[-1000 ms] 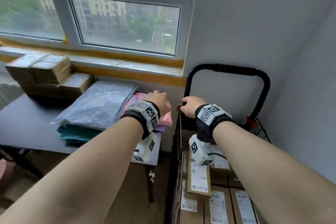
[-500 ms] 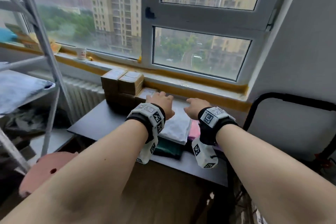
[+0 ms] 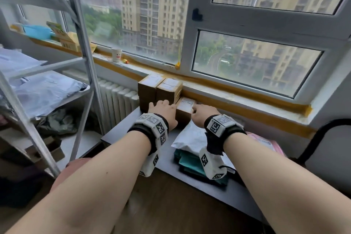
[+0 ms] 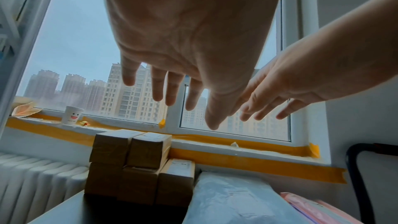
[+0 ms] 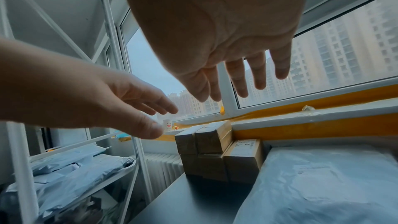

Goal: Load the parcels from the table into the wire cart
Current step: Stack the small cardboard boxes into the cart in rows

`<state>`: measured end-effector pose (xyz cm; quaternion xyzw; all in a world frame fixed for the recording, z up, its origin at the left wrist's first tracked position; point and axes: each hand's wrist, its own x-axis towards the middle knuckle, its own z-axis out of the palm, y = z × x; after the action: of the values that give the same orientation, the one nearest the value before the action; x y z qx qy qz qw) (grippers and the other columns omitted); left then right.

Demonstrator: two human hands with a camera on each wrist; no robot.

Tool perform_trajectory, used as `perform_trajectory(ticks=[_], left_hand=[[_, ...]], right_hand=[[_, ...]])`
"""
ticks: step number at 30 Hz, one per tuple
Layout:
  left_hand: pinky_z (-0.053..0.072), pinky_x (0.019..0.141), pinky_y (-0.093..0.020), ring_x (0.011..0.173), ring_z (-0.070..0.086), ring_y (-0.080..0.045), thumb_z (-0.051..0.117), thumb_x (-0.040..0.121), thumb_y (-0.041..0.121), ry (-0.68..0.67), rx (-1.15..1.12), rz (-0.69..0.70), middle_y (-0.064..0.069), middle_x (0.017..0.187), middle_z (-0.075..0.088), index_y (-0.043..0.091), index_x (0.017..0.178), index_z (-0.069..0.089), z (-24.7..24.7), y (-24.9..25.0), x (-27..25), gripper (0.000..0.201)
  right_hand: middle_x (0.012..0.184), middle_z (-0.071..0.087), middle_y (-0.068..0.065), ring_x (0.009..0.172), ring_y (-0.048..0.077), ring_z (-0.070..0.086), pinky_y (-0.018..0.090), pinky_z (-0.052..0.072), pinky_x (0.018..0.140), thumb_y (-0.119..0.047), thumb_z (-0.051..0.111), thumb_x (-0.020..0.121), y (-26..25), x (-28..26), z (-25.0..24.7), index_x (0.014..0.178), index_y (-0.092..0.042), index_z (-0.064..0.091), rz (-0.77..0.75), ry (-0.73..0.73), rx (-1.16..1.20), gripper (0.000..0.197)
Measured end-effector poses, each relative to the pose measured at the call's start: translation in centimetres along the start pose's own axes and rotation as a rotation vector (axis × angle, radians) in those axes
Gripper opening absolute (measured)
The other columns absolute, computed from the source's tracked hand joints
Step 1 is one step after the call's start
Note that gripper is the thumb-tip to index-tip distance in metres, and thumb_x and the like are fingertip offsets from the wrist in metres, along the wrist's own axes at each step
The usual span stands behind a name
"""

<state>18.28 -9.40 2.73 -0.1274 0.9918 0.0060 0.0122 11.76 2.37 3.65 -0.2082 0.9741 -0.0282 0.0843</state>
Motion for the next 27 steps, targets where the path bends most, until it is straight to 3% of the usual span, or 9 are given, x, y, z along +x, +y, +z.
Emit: perform_trajectory(ticks=[3, 7, 12, 17, 22, 27], left_hand=[[0.028, 0.107, -0.047, 0.135, 0.032, -0.026, 0.050, 0.092, 0.039, -0.002, 0.016, -0.021, -0.007, 0.143, 0.037, 0.021, 0.140, 0.038, 1.0, -2.5, 3.1, 0.053], [0.029, 0.108, -0.046, 0.135, 0.032, -0.026, 0.050, 0.091, 0.040, -0.011, 0.044, -0.048, -0.007, 0.143, 0.037, 0.021, 0.139, 0.039, 1.7, -5.8, 8.9, 0.053], [0.028, 0.109, -0.046, 0.136, 0.030, -0.026, 0.050, 0.091, 0.037, -0.033, 0.036, -0.072, -0.007, 0.145, 0.036, 0.021, 0.140, 0.038, 1.4, -8.9, 17.3, 0.053], [0.028, 0.109, -0.047, 0.134, 0.032, -0.025, 0.049, 0.091, 0.037, -0.046, 0.041, -0.103, -0.007, 0.141, 0.038, 0.020, 0.137, 0.040, 1.8, -11.5, 24.0, 0.049], [0.026, 0.108, -0.046, 0.136, 0.030, -0.025, 0.048, 0.091, 0.034, -0.068, 0.059, -0.117, -0.007, 0.144, 0.036, 0.021, 0.138, 0.039, 2.4, -14.8, 28.2, 0.049], [0.026, 0.108, -0.047, 0.135, 0.030, -0.026, 0.049, 0.092, 0.033, -0.096, 0.068, -0.056, -0.007, 0.144, 0.036, 0.024, 0.139, 0.038, 2.7, -18.9, 32.4, 0.049]], right_hand=[[0.147, 0.042, 0.006, 0.134, 0.029, 0.039, 0.042, 0.036, 0.109, -0.026, 0.040, 0.092, -1.0, 4.2, 0.6, 0.140, -0.025, 0.042, 0.009, -0.023, 0.021, 0.048], [0.145, 0.046, 0.004, 0.132, 0.028, 0.044, 0.039, 0.037, 0.109, -0.027, 0.041, 0.093, -2.4, 10.7, 0.9, 0.139, -0.021, 0.045, -0.034, 0.004, 0.037, 0.046], [0.140, 0.050, 0.006, 0.125, 0.031, 0.048, 0.039, 0.043, 0.102, -0.026, 0.039, 0.089, -3.7, 19.2, -0.2, 0.133, -0.022, 0.050, -0.062, -0.068, 0.065, 0.046], [0.147, 0.041, 0.008, 0.130, 0.028, 0.045, 0.036, 0.042, 0.105, -0.022, 0.040, 0.091, -5.5, 26.5, -1.3, 0.143, -0.025, 0.040, -0.091, -0.109, 0.110, 0.052], [0.140, 0.050, 0.004, 0.127, 0.023, 0.049, 0.036, 0.037, 0.108, -0.015, 0.040, 0.094, -9.0, 31.2, -1.1, 0.137, -0.018, 0.046, -0.143, -0.127, 0.078, 0.043], [0.129, 0.059, 0.005, 0.116, 0.023, 0.056, 0.033, 0.049, 0.095, -0.014, 0.041, 0.092, -12.6, 35.1, -0.9, 0.126, -0.015, 0.058, -0.113, -0.136, 0.083, 0.039]])
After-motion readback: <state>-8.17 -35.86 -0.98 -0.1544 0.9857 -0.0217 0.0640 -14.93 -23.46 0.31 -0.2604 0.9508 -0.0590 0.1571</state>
